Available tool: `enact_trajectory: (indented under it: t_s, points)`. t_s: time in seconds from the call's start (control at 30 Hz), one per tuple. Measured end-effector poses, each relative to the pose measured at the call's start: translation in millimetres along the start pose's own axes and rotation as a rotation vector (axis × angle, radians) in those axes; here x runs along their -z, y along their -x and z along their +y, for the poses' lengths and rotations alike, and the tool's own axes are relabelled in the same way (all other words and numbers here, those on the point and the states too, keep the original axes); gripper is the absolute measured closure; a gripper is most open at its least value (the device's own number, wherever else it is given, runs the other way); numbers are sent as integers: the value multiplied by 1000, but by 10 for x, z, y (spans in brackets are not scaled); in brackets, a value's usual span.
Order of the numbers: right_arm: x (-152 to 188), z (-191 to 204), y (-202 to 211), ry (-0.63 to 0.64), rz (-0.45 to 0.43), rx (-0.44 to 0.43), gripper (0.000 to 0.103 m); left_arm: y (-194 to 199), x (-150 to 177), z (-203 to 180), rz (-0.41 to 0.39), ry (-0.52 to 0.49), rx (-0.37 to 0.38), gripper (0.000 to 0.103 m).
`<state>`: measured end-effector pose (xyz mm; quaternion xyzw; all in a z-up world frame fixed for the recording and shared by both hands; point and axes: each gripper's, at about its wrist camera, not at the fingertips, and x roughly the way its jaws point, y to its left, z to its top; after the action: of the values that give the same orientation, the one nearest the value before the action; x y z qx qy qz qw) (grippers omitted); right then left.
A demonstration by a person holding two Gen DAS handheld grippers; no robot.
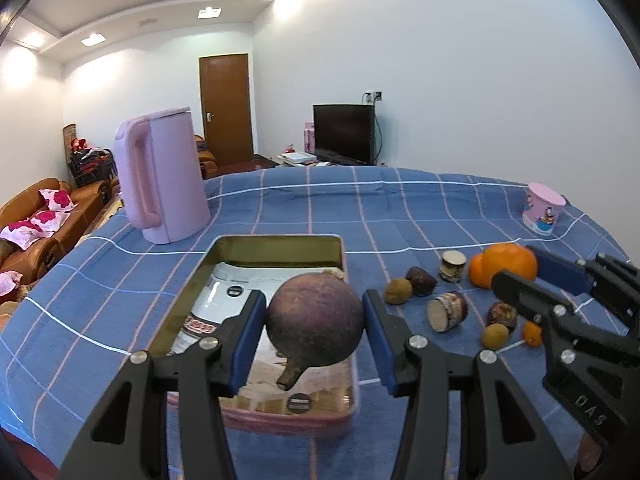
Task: Organize fruits
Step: 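Carry the beet in the left tool and orange in the right tool over the tin box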
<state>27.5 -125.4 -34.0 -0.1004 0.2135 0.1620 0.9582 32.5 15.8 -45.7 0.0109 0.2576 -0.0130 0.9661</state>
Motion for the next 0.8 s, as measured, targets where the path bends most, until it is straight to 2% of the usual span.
enact_trajectory:
  t_s: [0.8]
  points:
    - [-447, 298, -363, 29, -47, -105, 70, -286, -199, 460, 16, 25, -98, 51]
